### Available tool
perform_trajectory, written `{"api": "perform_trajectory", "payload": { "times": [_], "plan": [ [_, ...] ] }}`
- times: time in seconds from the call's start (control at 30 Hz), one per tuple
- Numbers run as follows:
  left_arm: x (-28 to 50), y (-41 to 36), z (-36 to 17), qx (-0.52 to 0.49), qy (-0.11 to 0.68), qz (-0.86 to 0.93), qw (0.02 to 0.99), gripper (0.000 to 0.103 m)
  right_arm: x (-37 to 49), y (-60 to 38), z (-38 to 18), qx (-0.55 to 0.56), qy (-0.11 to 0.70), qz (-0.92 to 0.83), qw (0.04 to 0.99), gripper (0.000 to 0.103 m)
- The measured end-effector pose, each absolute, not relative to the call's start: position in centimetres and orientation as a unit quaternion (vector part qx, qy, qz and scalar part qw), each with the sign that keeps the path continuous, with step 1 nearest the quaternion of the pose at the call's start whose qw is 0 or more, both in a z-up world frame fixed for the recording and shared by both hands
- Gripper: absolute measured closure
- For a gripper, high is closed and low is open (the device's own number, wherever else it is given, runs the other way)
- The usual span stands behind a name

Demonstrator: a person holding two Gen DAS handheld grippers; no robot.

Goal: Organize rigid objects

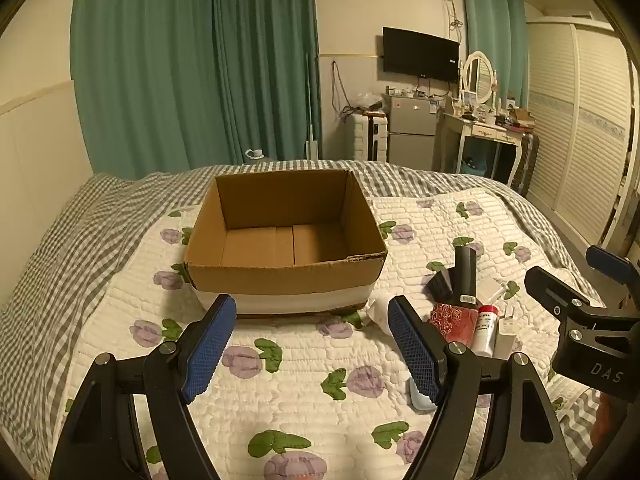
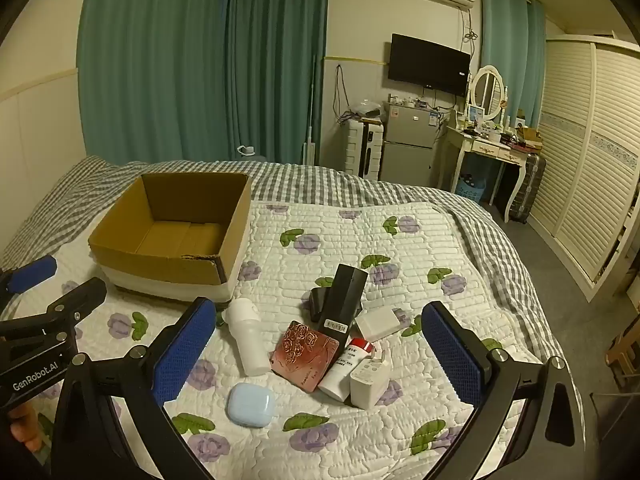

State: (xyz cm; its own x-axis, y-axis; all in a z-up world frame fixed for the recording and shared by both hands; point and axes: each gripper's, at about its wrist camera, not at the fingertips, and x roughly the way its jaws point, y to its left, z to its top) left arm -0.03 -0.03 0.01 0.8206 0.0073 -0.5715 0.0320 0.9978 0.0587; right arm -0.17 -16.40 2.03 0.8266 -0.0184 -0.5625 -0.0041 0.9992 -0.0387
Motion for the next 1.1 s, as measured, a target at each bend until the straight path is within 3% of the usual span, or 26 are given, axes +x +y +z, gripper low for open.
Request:
{"api": "perform_trajectory", "payload": {
  "times": [1.1],
  "plan": [
    [-0.29,0.64,0.63,0.033,0.285,0.002,0.958,0.022,-0.12,-16.09,1.8,-0.016,0.293,-0.003,0.956,0.0]
  ]
}}
